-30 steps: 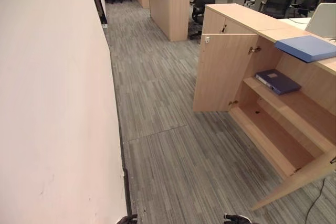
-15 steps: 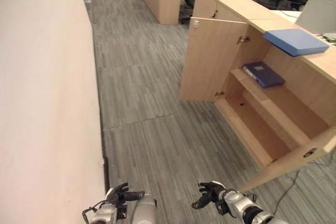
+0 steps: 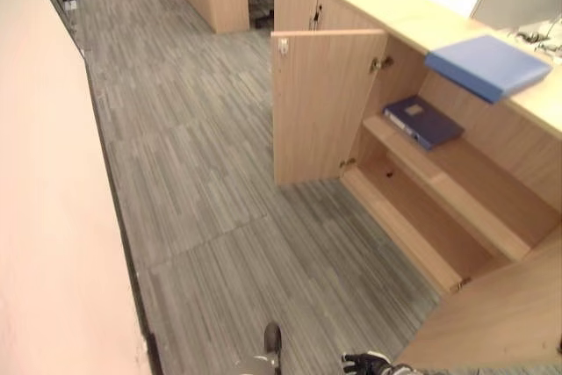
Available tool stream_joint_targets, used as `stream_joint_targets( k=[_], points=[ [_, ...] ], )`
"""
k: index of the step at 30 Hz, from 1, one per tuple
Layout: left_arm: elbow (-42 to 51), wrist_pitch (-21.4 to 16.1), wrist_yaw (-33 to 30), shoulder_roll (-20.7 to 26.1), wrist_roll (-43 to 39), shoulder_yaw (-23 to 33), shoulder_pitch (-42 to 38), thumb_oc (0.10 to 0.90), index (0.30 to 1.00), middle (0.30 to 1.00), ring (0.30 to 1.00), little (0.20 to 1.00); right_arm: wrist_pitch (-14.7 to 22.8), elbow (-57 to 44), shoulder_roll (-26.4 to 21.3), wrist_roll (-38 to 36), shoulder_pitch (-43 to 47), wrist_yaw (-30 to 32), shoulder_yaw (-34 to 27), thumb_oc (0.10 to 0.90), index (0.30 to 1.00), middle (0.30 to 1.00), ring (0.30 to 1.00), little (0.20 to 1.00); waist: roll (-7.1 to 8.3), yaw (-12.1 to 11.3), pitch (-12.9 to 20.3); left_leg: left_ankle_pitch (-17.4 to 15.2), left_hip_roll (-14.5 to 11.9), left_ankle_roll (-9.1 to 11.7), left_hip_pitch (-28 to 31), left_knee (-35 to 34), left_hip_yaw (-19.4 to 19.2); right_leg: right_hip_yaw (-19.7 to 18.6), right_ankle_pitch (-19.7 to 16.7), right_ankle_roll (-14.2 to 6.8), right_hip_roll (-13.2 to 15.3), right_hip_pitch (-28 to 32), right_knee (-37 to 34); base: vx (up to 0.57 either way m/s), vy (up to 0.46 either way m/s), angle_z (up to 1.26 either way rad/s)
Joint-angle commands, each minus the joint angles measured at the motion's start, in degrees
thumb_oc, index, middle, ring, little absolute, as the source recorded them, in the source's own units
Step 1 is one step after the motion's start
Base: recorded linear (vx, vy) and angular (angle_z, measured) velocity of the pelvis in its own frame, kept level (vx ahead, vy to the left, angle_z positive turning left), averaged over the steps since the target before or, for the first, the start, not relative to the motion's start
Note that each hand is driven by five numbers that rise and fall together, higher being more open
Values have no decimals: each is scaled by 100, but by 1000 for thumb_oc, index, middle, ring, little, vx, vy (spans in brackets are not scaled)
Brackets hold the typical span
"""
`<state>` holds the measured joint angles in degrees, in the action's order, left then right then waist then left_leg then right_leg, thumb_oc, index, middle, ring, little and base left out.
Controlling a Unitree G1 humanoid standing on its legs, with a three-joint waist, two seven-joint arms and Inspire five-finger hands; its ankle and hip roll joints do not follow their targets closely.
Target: Put the empty folder in the office cabinet
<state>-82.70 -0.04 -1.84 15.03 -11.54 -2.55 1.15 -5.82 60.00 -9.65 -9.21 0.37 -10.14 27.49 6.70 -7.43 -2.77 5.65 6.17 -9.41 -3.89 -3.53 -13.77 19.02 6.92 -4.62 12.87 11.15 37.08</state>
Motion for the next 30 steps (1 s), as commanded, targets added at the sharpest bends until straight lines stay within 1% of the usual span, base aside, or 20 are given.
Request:
stream_joint_targets(
  k=[1,2,3,4,6,7,9,10,11,12,14,15,17,20,22,23,25,26,28,30],
  points=[
    [76,-115,-76,453,193,-196,-245,800,900,900,900,900,199,-449,-56,-161,343,10,-185,800,900,900,900,900,109,-53,61,-233,108,564,-92,-147,-89,-89,-2286,-668,1291,-104,-434,186,276,24],
    [125,-111,-107,521,206,-255,-318,800,900,900,900,900,221,-621,-97,-210,367,58,-226,800,900,900,900,900,112,31,-13,-344,174,502,38,-147,-84,79,-2344,-692,1422,-217,-75,259,240,33],
    [251,-133,-184,586,274,-360,-433,800,900,900,900,900,278,-1105,-160,-278,446,52,-235,800,900,900,900,900,104,169,-136,-480,122,464,302,-147,-21,232,-2170,-650,1522,-665,416,331,221,13],
    [342,-173,-226,603,266,-405,-505,800,900,900,900,900,299,-1416,-252,-269,480,40,-262,800,900,900,900,900,102,239,-211,-494,62,491,385,-147,37,360,-1836,-563,1361,-931,352,242,100,26],
    [444,-182,-237,599,261,-455,-554,800,900,900,900,900,277,-1742,-393,-240,488,32,-325,800,900,900,900,900,58,315,-289,-475,4,519,464,-147,134,468,-1692,-532,1193,-1083,167,159,-63,42],
    [538,-183,-247,611,266,-498,-594,800,900,900,900,900,227,-2174,-623,-214,505,47,-410,800,900,900,900,900,-15,455,-453,-465,-79,545,640,-147,214,495,-1554,-503,848,-1521,-214,227,-85,47],
    [510,-164,-227,595,298,-488,-587,800,900,900,900,900,163,-2411,-722,-227,506,50,-449,800,900,900,900,900,-64,512,-571,-561,-163,617,833,-147,234,638,-1514,-466,435,-1740,-1061,145,-81,43],
    [509,-164,-227,594,298,-488,-587,800,900,900,900,900,162,-2411,-723,-227,506,50,-450,800,900,900,900,900,-69,512,-575,-562,-168,619,837,-147,235,642,-1519,-465,428,-1730,-1072,155,-109,31],
    [437,-117,-179,568,382,-441,-561,800,900,900,900,900,123,-2622,-768,-206,458,23,-455,800,900,900,900,900,0,568,-638,-696,-137,693,1029,-147,250,743,-1598,-479,32,-1874,-2046,113,-72,22],
    [437,-117,-178,568,383,-441,-560,800,900,900,900,900,117,-2630,-769,-205,453,23,-456,800,900,900,900,900,-13,565,-648,-698,-155,701,1044,-147,250,755,-1624,-472,1,-1834,-2103,207,-91,6],
    [212,-16,-111,558,630,-288,-482,800,900,900,900,900,71,-3032,-812,-171,187,-30,-485,800,900,900,900,900,166,616,-700,-951,6,771,1307,-147,200,973,-2133,-655,-451,-2022,-3420,224,-69,-24],
    [161,3,-93,561,682,-211,-450,800,900,900,900,900,55,-3167,-820,-165,68,-49,-502,800,900,900,900,900,193,624,-712,-1003,34,777,1359,-147,181,1001,-2292,-713,-521,-2055,-3691,225,-77,-43],
    [71,39,-54,583,800,-48,-364,800,900,900,900,900,32,-3461,-860,-129,-191,-103,-570,800,900,900,900,900,203,657,-721,-1088,34,797,1476,-147,101,1124,-2526,-815,-539,-2127,-4028,173,-54,-19],
    [84,51,-61,586,861,45,-284,800,900,900,900,900,2,-3621,-847,-92,-397,-157,-564,800,900,900,900,900,165,674,-718,-1147,2,797,1565,-147,72,1137,-2543,-810,-495,-2105,-4147,182,-72,-2],
    [126,42,-92,587,893,88,-241,800,900,900,900,900,-22,-3717,-841,-48,-544,-187,-596,800,900,900,900,900,115,691,-717,-1206,-37,782,1651,-147,42,1129,-2518,-786,-423,-2067,-4150,161,-68,-2],
    [147,46,-108,591,882,108,-235,800,900,900,900,900,-27,-3727,-849,-35,-600,-199,-613,800,900,900,900,900,102,688,-682,-1283,-34,781,1680,-147,-8,1196,-2359,-739,-392,-2002,-4205,116,-57,-31],
    [145,58,-133,618,895,156,-252,800,900,900,900,900,-41,-3591,-803,4,-652,-213,-600,800,900,900,900,900,103,653,-576,-1421,-22,798,1741,-147,-189,1543,-2232,-713,-339,-1925,-4208,230,-112,-43],
    [148,58,-135,623,866,169,-250,800,900,900,900,900,-41,-3524,-800,5,-660,-212,-590,800,900,900,900,900,98,658,-552,-1445,-47,805,1761,-147,-229,1565,-2208,-677,-346,-1910,-4208,221,-108,-36],
    [148,66,-153,646,817,176,-289,800,900,900,900,900,-44,-3355,-784,5,-635,-220,-535,800,900,900,900,900,81,672,-536,-1499,-105,832,1819,-147,-310,1516,-2162,-613,-406,-1918,-4202,265,-135,-51],
    [203,-5,-190,491,730,32,-397,800,900,900,900,900,43,-1922,-686,-5,-579,-60,-515,800,900,900,900,900,-68,816,-540,-1599,-258,832,1966,-147,-419,1427,-1986,-431,-529,-1954,-4059,361,-145,-47]
  ],
)
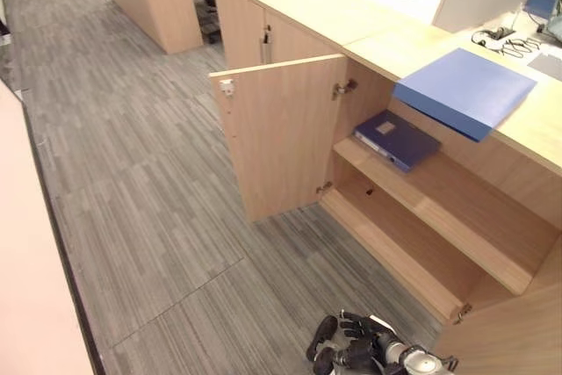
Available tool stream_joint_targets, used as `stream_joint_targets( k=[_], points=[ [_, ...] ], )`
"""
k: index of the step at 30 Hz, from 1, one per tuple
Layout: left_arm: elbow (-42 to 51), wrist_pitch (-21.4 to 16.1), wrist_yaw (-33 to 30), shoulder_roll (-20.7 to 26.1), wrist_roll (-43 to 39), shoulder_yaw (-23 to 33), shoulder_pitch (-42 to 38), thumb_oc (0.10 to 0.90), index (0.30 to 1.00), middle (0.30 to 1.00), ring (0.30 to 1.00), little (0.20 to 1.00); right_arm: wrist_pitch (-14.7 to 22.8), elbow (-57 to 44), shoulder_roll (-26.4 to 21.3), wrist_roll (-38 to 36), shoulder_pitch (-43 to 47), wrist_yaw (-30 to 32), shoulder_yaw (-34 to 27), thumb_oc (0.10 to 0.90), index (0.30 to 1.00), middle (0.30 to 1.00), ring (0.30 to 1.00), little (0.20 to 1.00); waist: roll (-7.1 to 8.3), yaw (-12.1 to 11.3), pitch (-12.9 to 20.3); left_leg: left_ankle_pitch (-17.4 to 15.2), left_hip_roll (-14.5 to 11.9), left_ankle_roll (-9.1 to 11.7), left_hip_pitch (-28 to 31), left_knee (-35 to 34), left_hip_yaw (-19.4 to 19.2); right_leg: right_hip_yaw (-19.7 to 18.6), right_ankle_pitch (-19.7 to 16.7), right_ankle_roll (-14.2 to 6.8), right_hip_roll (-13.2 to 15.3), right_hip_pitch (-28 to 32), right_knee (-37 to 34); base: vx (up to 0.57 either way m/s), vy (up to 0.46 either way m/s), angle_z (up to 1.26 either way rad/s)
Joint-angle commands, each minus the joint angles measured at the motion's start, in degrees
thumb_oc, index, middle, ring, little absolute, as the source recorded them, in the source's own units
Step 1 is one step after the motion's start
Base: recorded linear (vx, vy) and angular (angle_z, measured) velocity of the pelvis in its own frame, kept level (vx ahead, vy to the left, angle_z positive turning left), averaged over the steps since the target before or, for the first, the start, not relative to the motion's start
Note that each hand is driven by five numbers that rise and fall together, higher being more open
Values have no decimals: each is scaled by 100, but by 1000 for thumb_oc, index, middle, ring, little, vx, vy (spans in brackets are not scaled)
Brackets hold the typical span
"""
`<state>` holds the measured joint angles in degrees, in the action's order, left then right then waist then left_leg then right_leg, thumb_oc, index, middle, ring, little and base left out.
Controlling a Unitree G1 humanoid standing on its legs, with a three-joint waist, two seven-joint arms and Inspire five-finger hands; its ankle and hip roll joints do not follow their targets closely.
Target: Put the empty folder in the office cabinet
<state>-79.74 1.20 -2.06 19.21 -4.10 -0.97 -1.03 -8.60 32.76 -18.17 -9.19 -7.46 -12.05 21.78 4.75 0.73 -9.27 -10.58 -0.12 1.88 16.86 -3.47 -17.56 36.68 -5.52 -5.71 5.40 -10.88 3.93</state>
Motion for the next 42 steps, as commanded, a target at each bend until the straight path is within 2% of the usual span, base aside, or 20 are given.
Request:
stream_joint_targets(
  k=[1,6,7,9,11,12,13,15,17,18,21,22,25,26,27,30,32,38,40,42],
  points=[
    [-88,-161,-187,-20,-42,-195,-230,800,900,900,900,900,444,1373,180,-43,380,246,-17,800,900,900,900,900,59,54,137,-18,313,-277,-82,-153,-80,-368,-645,-278,198,163,-572,326,-86,-32],
    [-81,-226,-204,-247,-39,-724,-467,800,900,900,900,900,600,3249,506,-336,1021,594,-213,800,900,900,900,900,-178,177,317,-59,-13,-113,130,-153,-225,-354,-197,-89,93,83,-110,337,-122,-26],
    [75,-270,-156,-474,-25,-1045,-588,800,900,900,900,900,578,3729,664,-442,1165,581,-318,800,900,900,900,900,-317,244,457,224,-246,29,252,-109,-297,-322,-66,-39,21,102,38,294,-129,-8],
    [127,-265,-125,-468,-74,-1118,-634,800,900,900,900,900,599,3734,628,-480,1150,618,-365,800,900,900,900,900,-351,303,480,374,-394,130,249,87,-356,-357,9,12,-44,123,64,314,-184,6],
    [151,-254,-55,-497,-64,-1203,-726,800,900,900,900,900,640,3717,612,-474,1200,663,-347,800,900,900,900,900,-364,355,501,709,-694,329,153,711,-508,-437,145,137,-208,279,-12,390,-322,-9],
    [102,-216,-28,-482,-222,-1167,-792,800,900,900,900,900,638,3794,611,-503,1216,640,-311,800,900,900,900,900,-290,377,552,1274,-1043,529,13,1529,-671,-498,275,292,-420,568,-165,319,-303,-43],
    [102,-216,-27,-480,-225,-1168,-794,800,900,900,900,900,639,3796,613,-504,1218,640,-311,800,900,900,900,900,-291,372,547,1266,-1063,548,4,1563,-669,-500,278,304,-439,577,-179,342,-338,-56],
    [339,-277,-8,-493,-674,-1081,-856,800,900,900,900,900,627,3819,533,-488,1244,651,-211,800,900,900,900,900,-188,218,501,1802,-1316,442,-365,2873,-398,-771,553,607,-694,1019,-374,296,-257,-70],
    [388,-304,-14,-503,-697,-1120,-845,800,900,900,900,900,608,3828,502,-467,1204,638,-171,800,900,900,900,900,-134,150,468,1748,-1262,338,-619,3225,-220,-912,616,647,-696,1127,-416,174,-119,-84],
    [427,-330,-6,-510,-743,-1156,-810,800,900,900,900,900,602,3845,481,-441,1171,626,-144,800,900,900,900,900,-82,70,453,1513,-1129,193,-959,3490,23,-1081,636,657,-665,1204,-421,156,-52,-114],
    [508,-368,12,-563,-856,-1178,-748,800,900,900,900,900,599,3952,437,-422,1150,581,-111,800,900,900,900,900,1,-128,340,1107,-991,-37,-1528,3352,421,-1502,756,640,-548,1421,-357,165,32,-95],
    [434,-370,29,-608,-916,-1188,-732,800,900,900,900,900,613,4050,396,-393,1136,565,-130,800,900,900,900,900,30,-221,265,825,-920,-93,-1897,2862,631,-1679,853,574,-412,1528,-264,204,116,-96],
    [350,-389,35,-662,-1172,-1098,-672,800,900,900,900,900,629,4137,346,-335,1095,536,-132,800,900,900,900,900,-58,-337,168,1075,-533,5,-2158,1822,1315,-1921,972,627,-271,1528,13,86,141,-66],
    [350,-389,35,-662,-1172,-1098,-672,800,900,900,900,900,629,4137,346,-335,1095,536,-132,800,900,900,900,900,-58,-337,168,1075,-533,5,-2158,1822,1315,-1921,972,627,-271,1529,13,128,134,-49],
    [286,-416,28,-706,-1278,-1068,-654,800,900,900,900,900,642,4162,332,-305,1092,523,-104,800,900,900,900,900,-135,-391,111,1164,-380,109,-2271,1443,1879,-2121,1050,636,-267,1537,120,100,123,-28],
    [202,-446,65,-786,-1484,-992,-645,800,900,900,900,900,660,4265,303,-201,1059,523,-82,800,900,900,900,900,-254,-464,60,1376,-276,166,-2321,910,2438,-2363,1059,605,-317,1543,170,92,129,-54],
    [149,-455,63,-810,-1486,-978,-631,800,900,900,900,900,674,4330,325,-194,1045,533,-112,800,900,900,900,900,-257,-463,95,1427,-295,184,-2233,826,2413,-2362,1040,578,-303,1599,123,93,136,-41],
    [714,-495,123,-706,-2877,-462,-589,800,900,900,900,900,648,4334,384,-327,1008,513,-235,800,900,900,900,900,-317,-444,379,1522,-190,81,-1567,-74,2336,-2422,821,419,-242,1729,-198,86,132,-16],
    [1180,-510,152,-591,-3232,-413,-590,800,900,900,900,900,616,4295,392,-262,1007,482,-211,800,900,900,900,900,-339,-422,459,1485,-137,59,-1483,-153,2298,-2425,737,355,-219,1722,-295,12,135,2],
    [2864,-646,62,-226,-3224,-565,-423,800,900,900,900,900,630,4146,385,-204,984,492,-204,800,900,900,900,900,-354,-444,522,1426,-57,25,-1473,-153,2268,-2392,615,274,-178,1740,-428,-24,108,5]
  ],
)
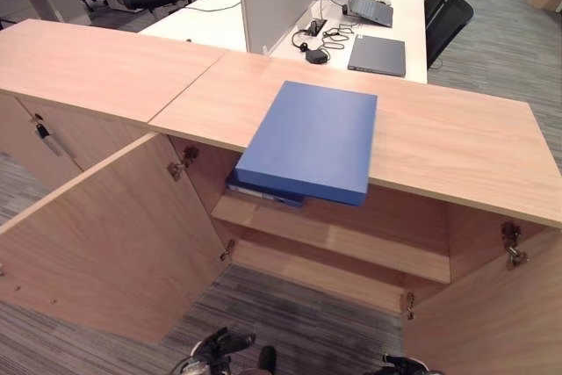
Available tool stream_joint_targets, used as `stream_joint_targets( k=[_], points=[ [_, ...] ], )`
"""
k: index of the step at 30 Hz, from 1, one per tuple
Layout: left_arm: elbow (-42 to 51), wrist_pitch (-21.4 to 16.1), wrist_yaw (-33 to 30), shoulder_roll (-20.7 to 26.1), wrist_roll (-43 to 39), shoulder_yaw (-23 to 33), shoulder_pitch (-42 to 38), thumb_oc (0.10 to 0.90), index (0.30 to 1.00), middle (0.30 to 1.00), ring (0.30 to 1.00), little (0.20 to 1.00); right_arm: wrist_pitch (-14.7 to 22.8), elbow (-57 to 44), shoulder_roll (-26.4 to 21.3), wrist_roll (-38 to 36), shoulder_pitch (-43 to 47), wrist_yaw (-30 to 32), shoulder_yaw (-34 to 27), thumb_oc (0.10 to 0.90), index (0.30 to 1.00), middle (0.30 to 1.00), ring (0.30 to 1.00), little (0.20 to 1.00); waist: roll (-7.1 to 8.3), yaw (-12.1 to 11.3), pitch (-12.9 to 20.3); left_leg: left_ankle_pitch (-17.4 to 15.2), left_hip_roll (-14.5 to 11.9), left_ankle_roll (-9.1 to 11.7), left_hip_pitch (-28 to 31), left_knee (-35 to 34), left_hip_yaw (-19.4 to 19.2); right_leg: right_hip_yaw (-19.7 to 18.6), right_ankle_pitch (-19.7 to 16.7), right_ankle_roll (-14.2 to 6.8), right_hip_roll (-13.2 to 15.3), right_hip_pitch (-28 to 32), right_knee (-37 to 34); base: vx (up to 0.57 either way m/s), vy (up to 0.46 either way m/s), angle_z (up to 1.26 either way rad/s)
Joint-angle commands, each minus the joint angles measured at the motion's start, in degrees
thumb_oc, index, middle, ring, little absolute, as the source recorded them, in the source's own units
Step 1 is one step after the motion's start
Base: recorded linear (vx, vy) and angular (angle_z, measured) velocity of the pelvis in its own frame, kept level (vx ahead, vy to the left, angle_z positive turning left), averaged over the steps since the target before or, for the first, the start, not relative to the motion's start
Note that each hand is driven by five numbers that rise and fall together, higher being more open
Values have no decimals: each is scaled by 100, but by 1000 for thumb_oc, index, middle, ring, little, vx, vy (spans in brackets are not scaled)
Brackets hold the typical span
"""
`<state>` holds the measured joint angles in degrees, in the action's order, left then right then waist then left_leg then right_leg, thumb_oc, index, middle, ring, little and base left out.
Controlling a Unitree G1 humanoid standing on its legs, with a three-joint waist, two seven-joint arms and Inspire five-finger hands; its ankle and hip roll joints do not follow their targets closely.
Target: Put the empty folder in the office cabinet
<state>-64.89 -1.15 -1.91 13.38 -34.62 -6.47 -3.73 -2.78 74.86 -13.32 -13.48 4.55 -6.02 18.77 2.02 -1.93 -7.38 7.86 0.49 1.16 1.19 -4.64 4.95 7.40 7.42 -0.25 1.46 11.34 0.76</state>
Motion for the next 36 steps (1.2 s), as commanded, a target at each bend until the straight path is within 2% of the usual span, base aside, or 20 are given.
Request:
stream_joint_targets(
  k=[1,2,3,4,5,6,7,10,13,15,18,20,22,26,31,36],
  points=[
    [1389,-406,43,359,-170,-15,-145,800,900,900,900,900,47,-66,-98,225,-220,-110,98,800,900,900,900,900,-79,-178,334,-418,-118,97,97,-36,16,536,-679,-272,216,-479,-113,-39,84,9],
    [3115,-537,-3,727,-174,70,125,800,900,900,900,900,69,-195,-126,239,-196,-64,25,800,900,900,900,900,-68,-232,324,-447,-84,75,115,-36,-11,564,-734,-313,241,-439,-190,-49,80,10],
    [4009,-594,-15,938,-18,191,314,800,900,900,900,900,92,-257,-124,248,-156,-43,-33,800,900,900,900,900,-51,-265,330,-472,-56,57,124,-36,-6,569,-771,-340,254,-427,-241,-51,81,5],
    [4015,-590,-16,938,-17,194,318,800,900,900,900,900,92,-257,-123,248,-156,-43,-32,800,900,900,900,900,-49,-257,343,-464,-53,56,106,-36,1,576,-778,-341,255,-440,-246,-28,59,2],
    [4918,-685,6,1152,210,360,454,800,900,900,900,900,99,-263,-98,296,-54,-75,-39,800,900,900,900,900,-16,-303,370,-512,-23,41,126,-36,-21,566,-819,-386,271,-414,-316,-12,56,2],
    [5389,-762,-13,1275,465,464,434,800,900,900,900,900,114,-265,-64,308,-20,-95,-21,800,900,900,900,900,3,-324,387,-540,-9,34,149,-36,-32,568,-833,-407,281,-392,-351,-10,55,3],
    [5407,-750,-16,1275,471,472,446,800,900,900,900,900,115,-263,-61,308,-19,-95,-17,800,900,900,900,900,5,-324,382,-542,-9,34,158,-36,-36,564,-834,-407,282,-383,-354,0,38,1],
    [6255,-740,-19,1569,974,565,197,800,900,900,900,900,121,-286,-31,338,-22,-174,40,800,900,900,900,900,38,-352,423,-595,30,7,185,-36,-68,547,-848,-439,313,-324,-398,8,22,-2],
    [7331,-711,-103,2105,2025,942,1,800,900,900,900,900,98,-350,14,343,-89,-307,31,800,900,900,900,900,64,-403,456,-661,71,-20,240,-36,-58,562,-855,-458,343,-258,-435,12,33,-3],
    [7999,-998,-678,1947,3107,1245,-468,800,900,900,900,900,130,-422,171,346,-132,-367,190,800,900,900,900,900,143,-418,465,-719,99,-17,268,-36,-72,567,-865,-466,351,-232,-495,0,0,0],
    [8506,-1031,-1211,1886,4529,1241,-1055,800,900,900,900,900,175,-528,303,389,-236,-413,416,800,900,900,900,900,205,-376,467,-771,113,-12,290,-36,-111,551,-882,-487,361,-219,-544,-10,-2,3],
    [8817,-1084,-1244,2007,5038,1044,-1566,800,900,900,900,900,184,-532,303,448,-338,-427,503,800,900,900,900,900,228,-287,498,-805,111,-15,309,-36,-163,530,-893,-506,365,-214,-561,-6,-3,-2],
    [8901,-1133,-1179,2111,5192,894,-1802,800,900,900,900,900,191,-534,288,450,-358,-444,516,800,900,900,900,900,235,-242,518,-815,109,-17,317,-36,-192,506,-899,-514,362,-211,-561,-2,-5,-2],
    [9142,-1323,-831,2370,5179,265,-2384,800,900,900,900,900,218,-534,223,486,-392,-486,576,800,900,900,900,900,240,-129,558,-851,108,-37,339,-36,-297,466,-934,-541,363,-245,-562,-30,-2,-15],
    [9357,-1464,-558,2580,4935,-164,-2557,800,900,900,900,900,267,-497,209,510,-451,-476,573,800,900,900,900,900,236,-88,587,-886,102,-59,381,-36,-364,426,-944,-564,355,-247,-565,6,-5,-16],
    [9449,-1520,-149,2725,4308,-574,-2613,800,900,900,900,900,288,-395,204,509,-475,-461,568,800,900,900,900,900,218,-52,599,-908,92,-66,425,-36,-396,405,-935,-578,354,-222,-572,9,-1,-4]
  ],
)
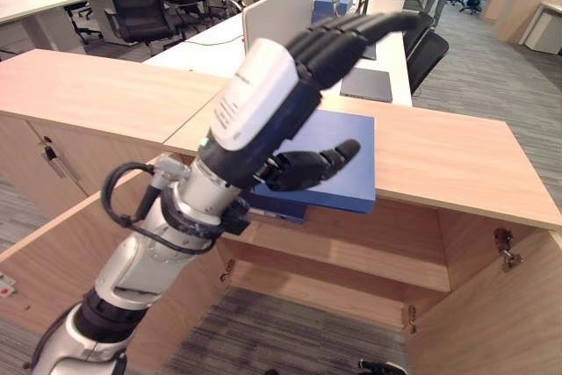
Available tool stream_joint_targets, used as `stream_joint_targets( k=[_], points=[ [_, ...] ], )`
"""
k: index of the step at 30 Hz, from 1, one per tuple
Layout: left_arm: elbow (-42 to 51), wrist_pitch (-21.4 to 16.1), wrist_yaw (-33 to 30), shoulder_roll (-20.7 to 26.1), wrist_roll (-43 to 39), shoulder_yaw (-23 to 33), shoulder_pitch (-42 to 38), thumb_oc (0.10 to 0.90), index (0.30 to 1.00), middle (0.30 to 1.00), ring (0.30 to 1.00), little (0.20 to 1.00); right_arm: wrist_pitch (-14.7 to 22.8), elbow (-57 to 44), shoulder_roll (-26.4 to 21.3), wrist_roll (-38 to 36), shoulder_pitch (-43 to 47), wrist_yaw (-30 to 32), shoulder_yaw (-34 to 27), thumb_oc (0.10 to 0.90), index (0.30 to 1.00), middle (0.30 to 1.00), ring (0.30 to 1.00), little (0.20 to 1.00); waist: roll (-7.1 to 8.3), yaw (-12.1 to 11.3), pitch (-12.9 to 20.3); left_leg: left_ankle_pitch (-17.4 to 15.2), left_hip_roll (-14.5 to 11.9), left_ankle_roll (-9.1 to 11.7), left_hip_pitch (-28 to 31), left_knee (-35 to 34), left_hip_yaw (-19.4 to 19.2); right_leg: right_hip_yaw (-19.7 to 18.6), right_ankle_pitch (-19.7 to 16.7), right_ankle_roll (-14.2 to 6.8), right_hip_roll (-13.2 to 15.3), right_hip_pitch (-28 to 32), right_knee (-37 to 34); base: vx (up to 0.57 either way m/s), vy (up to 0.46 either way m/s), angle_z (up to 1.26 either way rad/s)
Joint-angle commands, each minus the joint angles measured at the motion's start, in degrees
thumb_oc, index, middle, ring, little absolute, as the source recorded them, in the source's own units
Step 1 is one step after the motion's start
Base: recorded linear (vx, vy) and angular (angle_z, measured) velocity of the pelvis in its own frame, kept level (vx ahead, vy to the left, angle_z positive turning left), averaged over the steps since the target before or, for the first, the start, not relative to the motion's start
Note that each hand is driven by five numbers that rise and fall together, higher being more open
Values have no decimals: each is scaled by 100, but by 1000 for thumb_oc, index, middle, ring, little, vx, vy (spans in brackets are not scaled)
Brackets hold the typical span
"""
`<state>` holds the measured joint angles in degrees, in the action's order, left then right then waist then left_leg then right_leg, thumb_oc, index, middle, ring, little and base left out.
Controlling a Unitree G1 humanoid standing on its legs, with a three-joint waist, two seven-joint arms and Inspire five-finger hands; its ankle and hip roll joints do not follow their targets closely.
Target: Put the empty folder in the office cabinet
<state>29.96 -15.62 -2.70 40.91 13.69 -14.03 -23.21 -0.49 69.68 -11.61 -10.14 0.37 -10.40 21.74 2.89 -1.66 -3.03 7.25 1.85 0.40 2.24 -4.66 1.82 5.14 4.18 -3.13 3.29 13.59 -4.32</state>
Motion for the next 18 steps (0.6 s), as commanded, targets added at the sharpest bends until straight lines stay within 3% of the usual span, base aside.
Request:
stream_joint_targets(
  k=[1,4,6,10,18],
  points=[
    [-68,-74,91,41,-675,-50,-747,800,900,900,900,900,67,150,38,190,-65,-14,299,800,900,900,900,900,115,-59,170,-863,-47,9,346,-34,-103,638,-606,-296,171,-426,-66,38,-3,0],
    [-400,-14,266,87,-739,-457,-875,800,900,900,900,900,53,174,39,208,-40,-18,347,800,900,900,900,900,110,-37,173,-879,-51,5,372,-34,-108,637,-602,-300,168,-413,-68,0,0,0],
    [-580,-5,366,169,-798,-631,-882,800,900,900,900,900,-149,134,-14,1,291,-126,369,800,900,900,900,900,123,-80,204,-883,-57,10,387,-34,-111,644,-593,-292,164,-396,-68,0,0,0],
    [-1656,368,514,152,-395,-1102,-954,800,900,900,900,900,-108,-350,-135,73,351,-41,519,800,900,900,900,900,152,-78,218,-885,-80,11,432,-34,-139,618,-576,-284,152,-365,-68,2,-5,-2],
    [-2364,528,489,-25,296,-1286,-1046,800,900,900,900,900,-121,228,-50,78,475,24,390,800,900,900,900,900,142,-87,241,-904,-73,1,469,-34,-142,638,-550,-280,146,-324,-68,0,0,0]
  ],
)
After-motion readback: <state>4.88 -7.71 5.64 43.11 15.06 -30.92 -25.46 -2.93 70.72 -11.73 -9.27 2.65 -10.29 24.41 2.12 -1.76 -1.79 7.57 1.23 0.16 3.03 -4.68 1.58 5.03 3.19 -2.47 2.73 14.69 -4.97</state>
